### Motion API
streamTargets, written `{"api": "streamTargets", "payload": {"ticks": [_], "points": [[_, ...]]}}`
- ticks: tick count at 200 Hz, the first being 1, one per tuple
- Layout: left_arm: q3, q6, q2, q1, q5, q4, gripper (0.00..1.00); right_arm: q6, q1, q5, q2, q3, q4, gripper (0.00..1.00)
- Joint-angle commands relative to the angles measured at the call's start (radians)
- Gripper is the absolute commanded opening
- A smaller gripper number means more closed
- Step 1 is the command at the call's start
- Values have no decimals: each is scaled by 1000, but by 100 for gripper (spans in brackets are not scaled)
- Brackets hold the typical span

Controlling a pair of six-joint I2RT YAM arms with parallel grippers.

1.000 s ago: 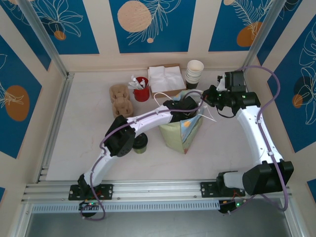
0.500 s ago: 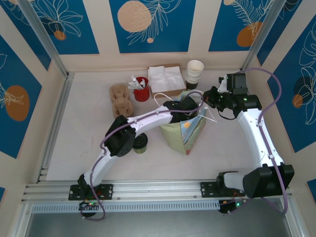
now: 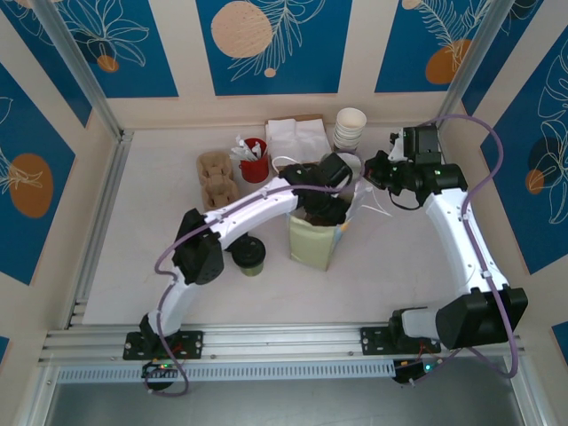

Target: Pack the takeout coffee

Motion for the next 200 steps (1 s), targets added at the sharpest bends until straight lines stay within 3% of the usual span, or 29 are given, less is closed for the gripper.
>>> {"api": "streamTargets", "payload": {"ticks": [1, 86, 140, 200], "points": [[70, 12, -100, -1, -8, -38, 62, -21, 10, 20, 14, 29, -27, 0], [65, 22, -333, -4, 73, 24, 64, -75, 8, -7, 11, 46, -5, 0], [-102, 99, -567, 22, -47, 81, 66, -177, 10, -102, -99, -42, 103, 0], [-420, 123, -807, 125, -163, 162, 67, -230, 59, -131, -238, -144, 154, 0]]}}
